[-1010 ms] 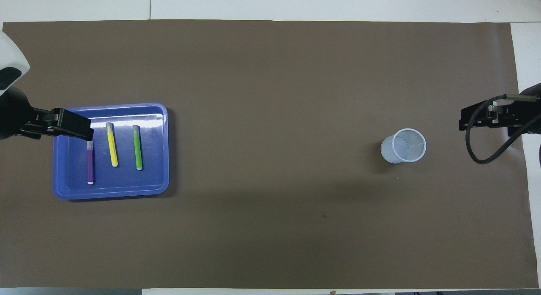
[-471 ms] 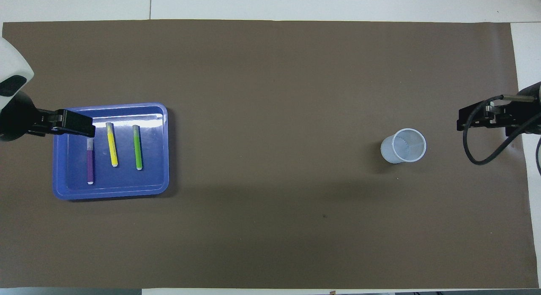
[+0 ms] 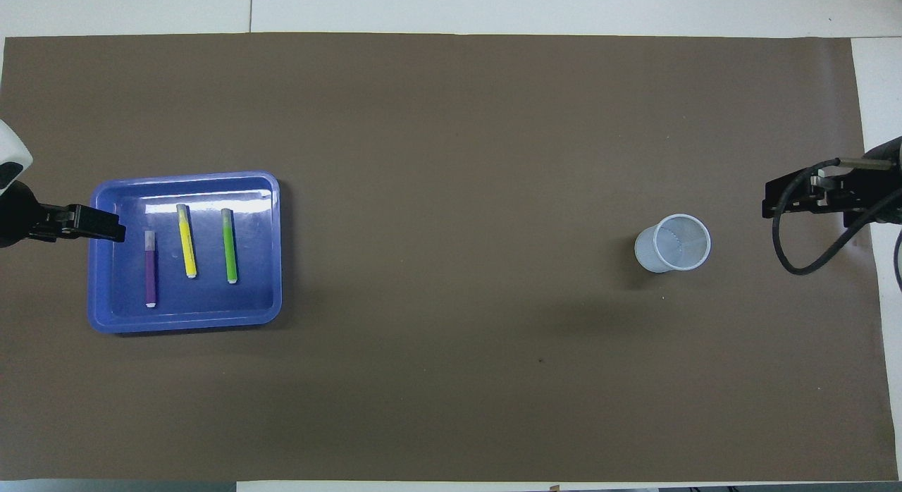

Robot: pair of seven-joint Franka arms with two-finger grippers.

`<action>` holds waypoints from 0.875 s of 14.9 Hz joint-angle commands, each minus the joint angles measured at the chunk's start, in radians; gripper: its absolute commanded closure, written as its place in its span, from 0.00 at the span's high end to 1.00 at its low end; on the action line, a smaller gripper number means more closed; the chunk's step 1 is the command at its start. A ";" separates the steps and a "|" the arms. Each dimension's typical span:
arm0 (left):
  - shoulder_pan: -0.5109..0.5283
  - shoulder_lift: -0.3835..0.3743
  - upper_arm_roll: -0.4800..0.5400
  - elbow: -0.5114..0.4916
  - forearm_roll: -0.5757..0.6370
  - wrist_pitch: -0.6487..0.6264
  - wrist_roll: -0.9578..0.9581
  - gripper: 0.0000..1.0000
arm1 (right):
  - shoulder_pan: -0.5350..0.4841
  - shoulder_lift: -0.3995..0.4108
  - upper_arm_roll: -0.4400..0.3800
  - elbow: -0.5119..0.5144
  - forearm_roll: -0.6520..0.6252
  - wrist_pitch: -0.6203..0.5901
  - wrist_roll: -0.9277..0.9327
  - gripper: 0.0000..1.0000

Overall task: Transfer and insert pens with both arms
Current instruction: 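Lower the left gripper onto the purple pen in the blue tray and grasp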

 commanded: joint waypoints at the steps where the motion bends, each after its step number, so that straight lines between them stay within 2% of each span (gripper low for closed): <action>1: 0.059 0.047 -0.005 -0.061 -0.009 0.113 0.112 1.00 | -0.007 -0.001 0.005 0.009 -0.014 -0.006 -0.018 1.00; 4: 0.087 0.141 -0.005 -0.086 -0.009 0.217 0.177 1.00 | -0.006 -0.004 0.005 0.004 -0.016 -0.005 -0.018 1.00; 8: 0.082 0.186 -0.005 -0.178 -0.009 0.386 0.179 1.00 | -0.003 -0.006 0.006 0.003 -0.016 -0.006 -0.018 1.00; 13: 0.085 0.258 0.000 -0.178 0.000 0.462 0.237 1.00 | 0.006 -0.009 0.020 0.001 -0.014 -0.006 -0.021 1.00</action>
